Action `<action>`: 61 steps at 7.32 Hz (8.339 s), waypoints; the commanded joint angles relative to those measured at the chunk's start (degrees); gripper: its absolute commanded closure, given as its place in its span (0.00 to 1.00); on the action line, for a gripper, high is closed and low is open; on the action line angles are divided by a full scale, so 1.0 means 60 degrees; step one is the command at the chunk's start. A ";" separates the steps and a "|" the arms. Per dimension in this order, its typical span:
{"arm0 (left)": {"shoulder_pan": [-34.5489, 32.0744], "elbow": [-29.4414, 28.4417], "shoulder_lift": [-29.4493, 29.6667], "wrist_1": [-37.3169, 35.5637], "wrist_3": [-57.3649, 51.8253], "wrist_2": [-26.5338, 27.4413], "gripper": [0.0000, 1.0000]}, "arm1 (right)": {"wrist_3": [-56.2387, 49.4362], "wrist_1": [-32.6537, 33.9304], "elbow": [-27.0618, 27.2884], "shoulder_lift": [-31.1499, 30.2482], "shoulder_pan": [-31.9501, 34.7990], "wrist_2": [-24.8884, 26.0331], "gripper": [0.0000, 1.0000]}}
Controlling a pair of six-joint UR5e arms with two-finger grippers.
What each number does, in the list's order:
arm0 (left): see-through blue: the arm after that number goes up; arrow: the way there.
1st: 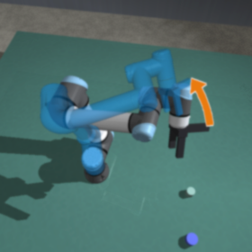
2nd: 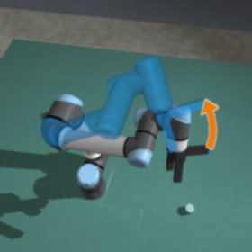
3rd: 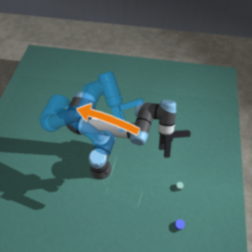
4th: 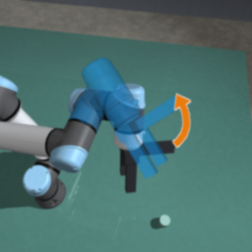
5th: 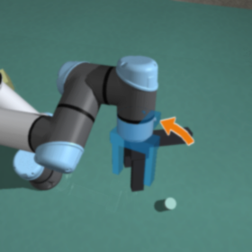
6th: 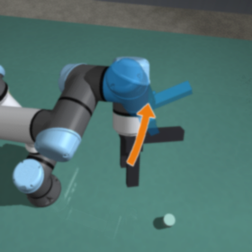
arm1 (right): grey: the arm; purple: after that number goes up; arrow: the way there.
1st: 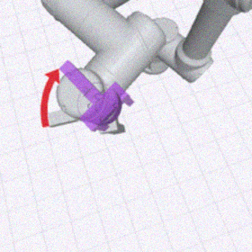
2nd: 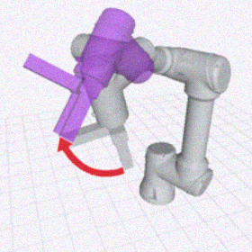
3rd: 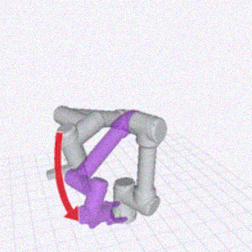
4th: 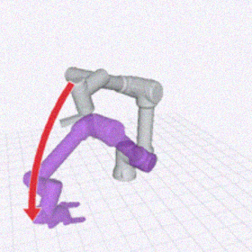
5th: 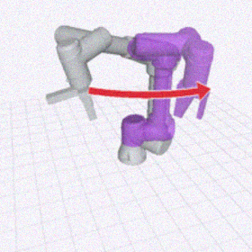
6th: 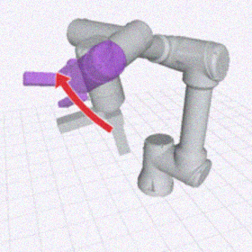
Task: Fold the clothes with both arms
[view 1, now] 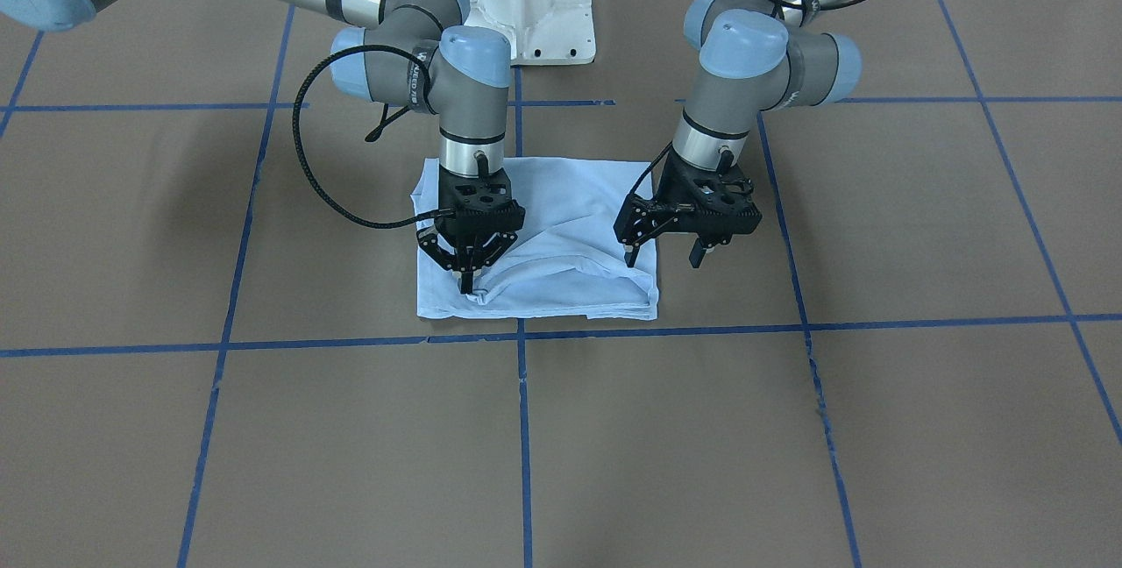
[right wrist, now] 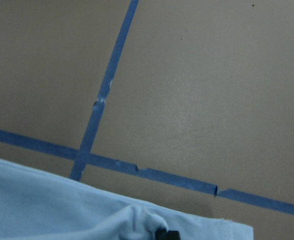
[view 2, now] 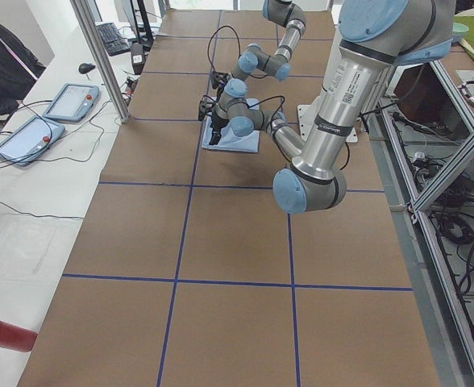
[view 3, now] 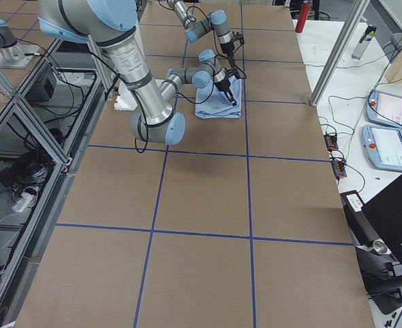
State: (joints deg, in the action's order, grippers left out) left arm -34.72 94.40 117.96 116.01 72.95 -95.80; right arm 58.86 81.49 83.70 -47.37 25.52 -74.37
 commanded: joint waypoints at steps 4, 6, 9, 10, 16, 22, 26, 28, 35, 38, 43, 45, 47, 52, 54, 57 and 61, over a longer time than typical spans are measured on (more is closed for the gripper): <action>0.0015 -0.0015 -0.0059 0.0000 -0.0014 0.0000 0.00 | 0.0443 -0.0003 0.0319 -0.0689 0.0536 -0.0379 1.00; 0.0058 -0.0015 -0.0031 0.0015 0.0000 0.0000 0.00 | 0.0400 -0.0004 0.0361 -0.0559 0.0579 -0.0567 0.00; 0.0073 -0.0874 0.0714 0.0261 0.0859 0.0029 0.00 | 0.0020 -0.0003 0.0947 -0.0600 0.2057 -0.3612 0.00; 0.0073 -0.1648 0.0949 0.0931 0.1575 0.0088 0.24 | -0.0011 -0.0003 0.0948 -0.0630 0.2074 -0.3616 0.00; 0.0059 -0.2444 0.1507 0.1348 0.2227 0.0088 0.40 | 0.0004 -0.0018 0.0977 -0.0777 0.2030 -0.3528 0.00; -0.0232 -0.2622 0.1508 0.1333 0.2022 0.0103 1.00 | 0.0004 -0.0018 0.0963 -0.0777 0.2016 -0.3514 0.00; -0.0922 -0.3105 0.1274 0.1421 0.0894 0.0074 1.00 | -0.0025 -0.0033 0.0919 -0.0763 0.2016 -0.3587 0.00; -0.1010 -0.2844 0.1215 0.1392 -0.0519 0.0030 0.00 | -0.0084 -0.0004 0.0919 -0.0733 0.2219 -0.3950 0.00; -0.4400 0.1884 -0.4503 0.1260 -0.7253 -0.3025 0.00 | -0.8229 0.1344 0.1124 -0.3290 0.7954 -0.8651 0.00; -0.6889 0.1865 -0.5816 0.1013 -0.8759 -0.5346 0.00 | -0.9398 0.1868 0.1168 -0.4828 0.9248 -0.9647 0.00; -0.8569 -0.0030 -0.6227 -0.1743 -1.2103 -0.7178 0.00 | -0.9341 0.1492 0.1300 -0.6270 0.9529 -0.9622 0.00; -0.8976 0.0479 -0.6197 -0.3672 -1.3210 -0.6504 0.00 | -0.9386 0.1476 0.1343 -0.6343 1.0010 -1.0219 0.00; -0.8994 0.0616 -0.5936 -0.3619 -1.3111 -0.6504 0.00 | -0.9386 0.1520 0.1897 -0.6707 1.0175 -1.0194 0.00; -0.8950 0.0747 -0.5889 -0.2652 -1.3154 -0.6518 0.00 | -0.9416 0.0613 0.2047 -0.7485 1.0146 -1.0266 0.00; -0.8965 0.0762 -0.5963 -0.2651 -1.3154 -0.6723 0.00 | -0.9444 0.0728 0.2484 -0.7662 1.0116 -1.0106 0.00; -0.8979 0.0776 -0.5977 -0.2681 -1.3154 -0.6709 0.00 | -0.9459 0.0977 0.2924 -0.7998 1.0072 -0.9139 0.00; -0.8994 0.0776 -0.6036 -0.2681 -1.3184 -0.6621 0.00 | -0.9430 0.0876 0.3115 -0.8087 1.0058 -0.9124 0.00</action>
State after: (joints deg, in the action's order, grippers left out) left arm -88.68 99.07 81.79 99.95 -6.12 -135.70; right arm 2.28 86.92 101.58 -95.83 85.88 -129.17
